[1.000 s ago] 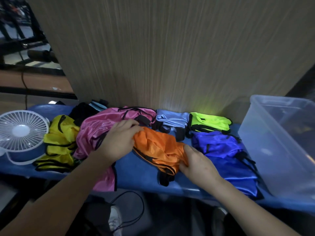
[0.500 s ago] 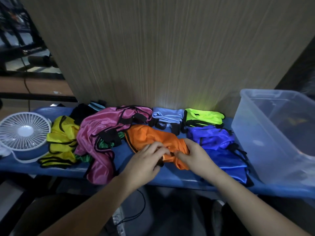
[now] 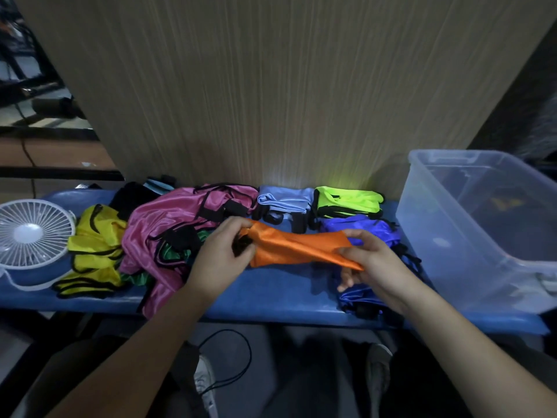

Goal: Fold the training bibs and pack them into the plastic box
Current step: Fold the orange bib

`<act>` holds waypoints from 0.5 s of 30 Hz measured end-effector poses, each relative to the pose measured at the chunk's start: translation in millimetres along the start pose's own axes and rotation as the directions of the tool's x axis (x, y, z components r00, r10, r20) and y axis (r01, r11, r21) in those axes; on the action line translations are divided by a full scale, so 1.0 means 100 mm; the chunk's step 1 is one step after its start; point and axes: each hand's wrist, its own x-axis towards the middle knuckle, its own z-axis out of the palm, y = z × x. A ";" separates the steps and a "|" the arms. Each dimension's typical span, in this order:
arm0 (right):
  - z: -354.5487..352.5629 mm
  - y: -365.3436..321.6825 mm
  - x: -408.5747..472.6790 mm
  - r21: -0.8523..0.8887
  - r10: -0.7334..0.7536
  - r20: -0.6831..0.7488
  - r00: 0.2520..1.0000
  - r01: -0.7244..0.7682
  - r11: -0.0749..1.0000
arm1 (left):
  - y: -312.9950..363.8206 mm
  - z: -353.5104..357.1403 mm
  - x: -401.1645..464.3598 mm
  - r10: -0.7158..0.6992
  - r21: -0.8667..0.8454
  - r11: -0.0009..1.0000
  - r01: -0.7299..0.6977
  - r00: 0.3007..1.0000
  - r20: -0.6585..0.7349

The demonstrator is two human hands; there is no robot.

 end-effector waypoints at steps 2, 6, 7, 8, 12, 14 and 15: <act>-0.01 0.00 0.00 -0.025 0.002 -0.063 0.998 -0.004 1.000 | 0.04 0.03 0.00 -0.084 -0.092 0.992 0.087 0.996 0.040; 0.06 -0.01 0.01 -0.100 -0.119 -0.163 0.979 0.103 0.990 | 0.04 0.08 0.04 -0.125 -0.215 0.966 0.145 0.987 0.103; 0.09 -0.01 0.03 -0.119 -0.181 -0.171 0.968 0.162 0.980 | 0.05 0.08 0.05 -0.128 -0.230 0.962 0.151 0.986 0.110; 0.11 0.00 0.03 -0.133 -0.242 -0.166 0.956 0.222 0.966 | 0.06 0.08 0.05 -0.129 -0.242 0.958 0.153 0.985 0.110; 0.19 0.09 0.02 -0.222 -0.426 -0.004 0.905 0.414 0.883 | 0.11 0.07 0.04 -0.147 -0.329 0.927 0.179 0.982 0.119; 0.23 0.14 0.02 -0.353 -0.495 0.059 0.867 0.482 0.802 | 0.09 0.06 0.03 -0.170 -0.345 0.916 0.203 0.978 0.124; 0.24 0.16 0.03 -0.455 -0.523 0.076 0.849 0.497 0.739 | 0.07 0.05 0.03 -0.182 -0.338 0.916 0.216 0.975 0.131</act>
